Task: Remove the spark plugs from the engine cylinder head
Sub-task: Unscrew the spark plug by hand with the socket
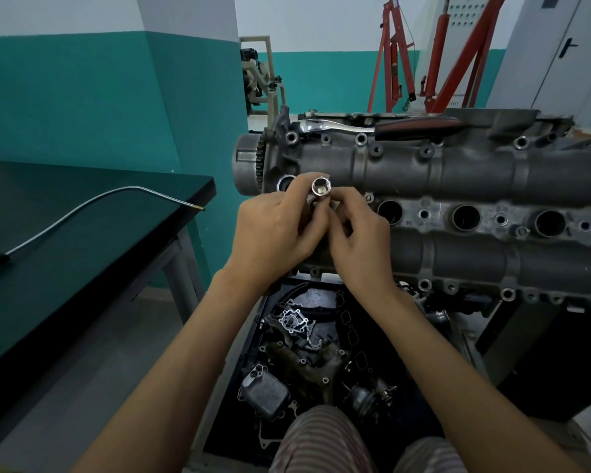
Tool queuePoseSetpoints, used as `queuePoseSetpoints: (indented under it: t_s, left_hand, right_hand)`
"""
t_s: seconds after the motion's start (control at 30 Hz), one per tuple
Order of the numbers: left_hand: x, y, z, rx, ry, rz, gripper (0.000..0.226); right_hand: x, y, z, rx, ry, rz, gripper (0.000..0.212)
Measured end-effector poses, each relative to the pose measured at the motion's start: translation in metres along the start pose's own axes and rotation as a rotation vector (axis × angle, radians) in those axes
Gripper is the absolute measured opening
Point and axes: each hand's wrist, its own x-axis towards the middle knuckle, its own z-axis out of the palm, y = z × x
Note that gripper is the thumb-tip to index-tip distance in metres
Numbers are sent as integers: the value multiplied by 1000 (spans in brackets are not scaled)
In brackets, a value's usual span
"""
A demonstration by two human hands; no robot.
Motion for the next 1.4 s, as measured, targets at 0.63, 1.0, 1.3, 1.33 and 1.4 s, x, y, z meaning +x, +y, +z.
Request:
queuePoseSetpoints:
  t_s: [0.63, 1.0, 1.3, 1.33, 1.4]
  left_hand:
    - [1, -2, -4, -36, -60, -12, 23]
    - [1, 2, -3, -87, -37, -93, 32]
    - [3, 3, 3, -36, 44, -128, 37]
    - [3, 4, 4, -36, 62, -138, 41]
    - [3, 4, 5, -41, 82, -132, 43]
  right_hand:
    - [0, 1, 0, -30, -33, -18, 26]
    - [-1, 2, 0, 34, -17, 44, 7]
    - [0, 0, 1, -42, -32, 83, 25]
    - [0, 0, 0, -56, -43, 114, 23]
    - [3, -1, 1, -64, -62, 158, 17]
